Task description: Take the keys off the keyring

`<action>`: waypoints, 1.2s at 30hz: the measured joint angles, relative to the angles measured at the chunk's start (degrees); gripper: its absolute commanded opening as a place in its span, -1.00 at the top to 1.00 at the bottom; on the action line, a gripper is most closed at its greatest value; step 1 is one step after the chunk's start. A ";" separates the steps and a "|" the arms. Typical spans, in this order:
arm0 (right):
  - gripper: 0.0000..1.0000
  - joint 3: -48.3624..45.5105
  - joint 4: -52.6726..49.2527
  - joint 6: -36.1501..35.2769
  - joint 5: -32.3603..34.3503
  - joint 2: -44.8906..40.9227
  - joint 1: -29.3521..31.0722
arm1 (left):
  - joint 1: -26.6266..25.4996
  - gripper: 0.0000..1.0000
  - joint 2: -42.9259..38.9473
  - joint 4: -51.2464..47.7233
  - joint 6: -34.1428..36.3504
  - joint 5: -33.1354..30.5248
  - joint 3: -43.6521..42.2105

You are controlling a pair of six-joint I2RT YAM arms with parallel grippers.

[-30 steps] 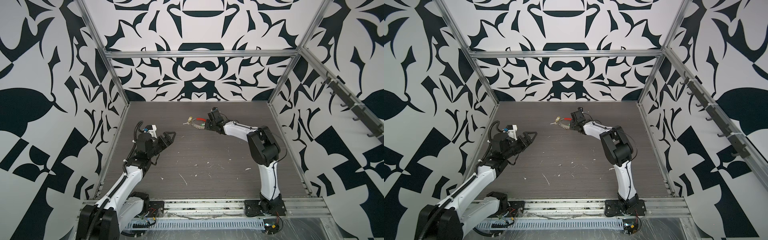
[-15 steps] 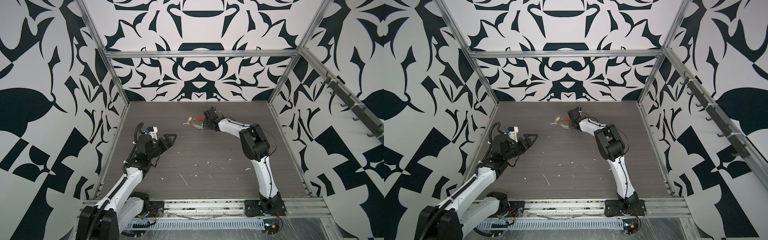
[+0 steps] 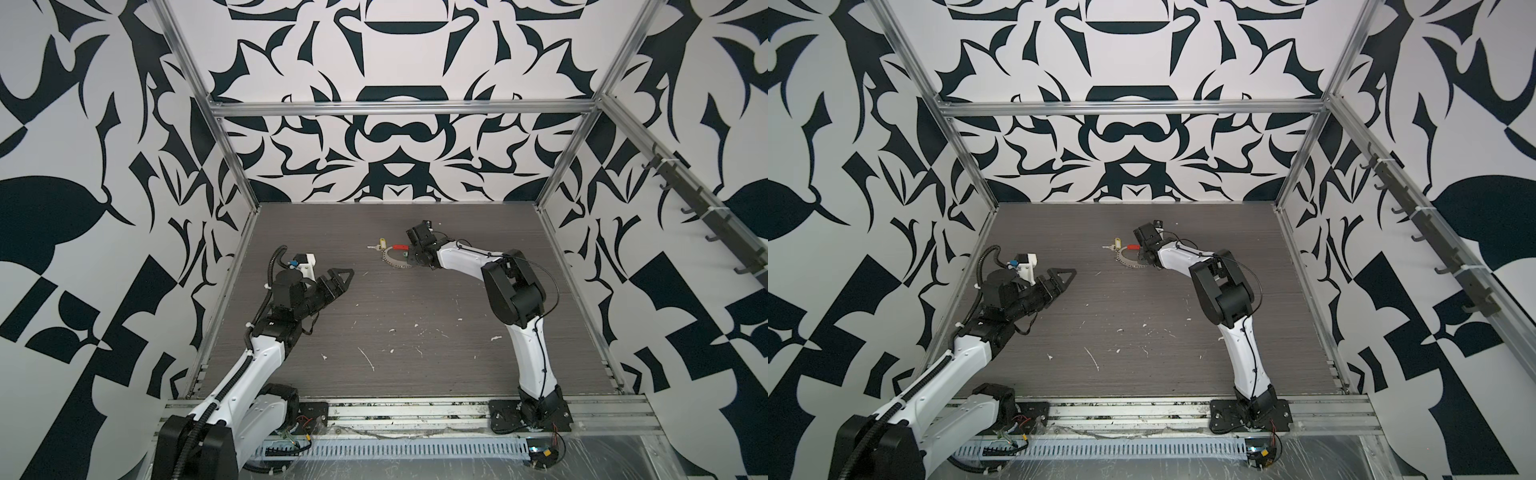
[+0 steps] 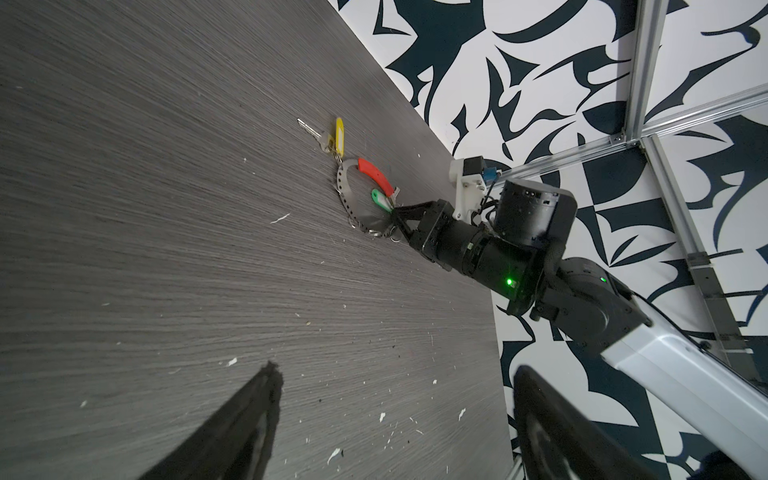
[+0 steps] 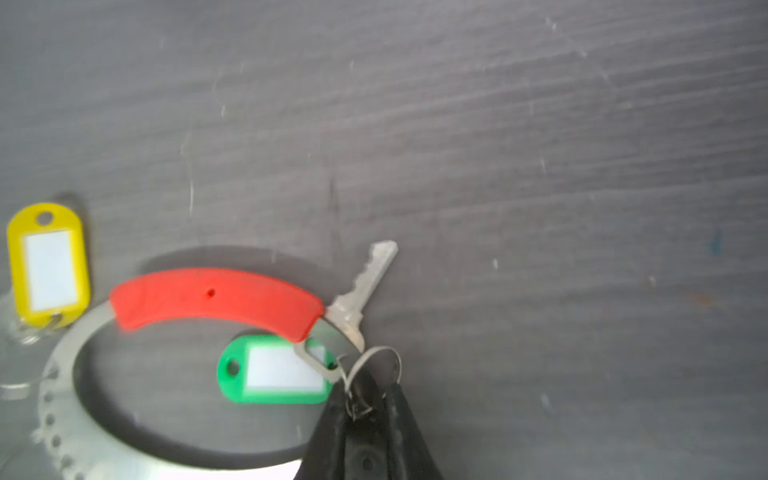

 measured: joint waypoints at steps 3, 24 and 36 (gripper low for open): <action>0.86 -4.61 1.07 -1.05 -0.94 -3.85 1.22 | -0.02 -0.79 -0.98 -0.15 -0.02 0.35 0.00; 0.49 -32.94 1.97 -7.04 -10.19 -32.48 14.73 | -0.04 -0.81 -3.76 -1.75 0.00 2.38 0.02; 0.26 -10.82 0.15 1.31 5.81 -16.74 12.94 | -0.07 -0.82 -7.67 -2.82 0.02 1.95 -0.20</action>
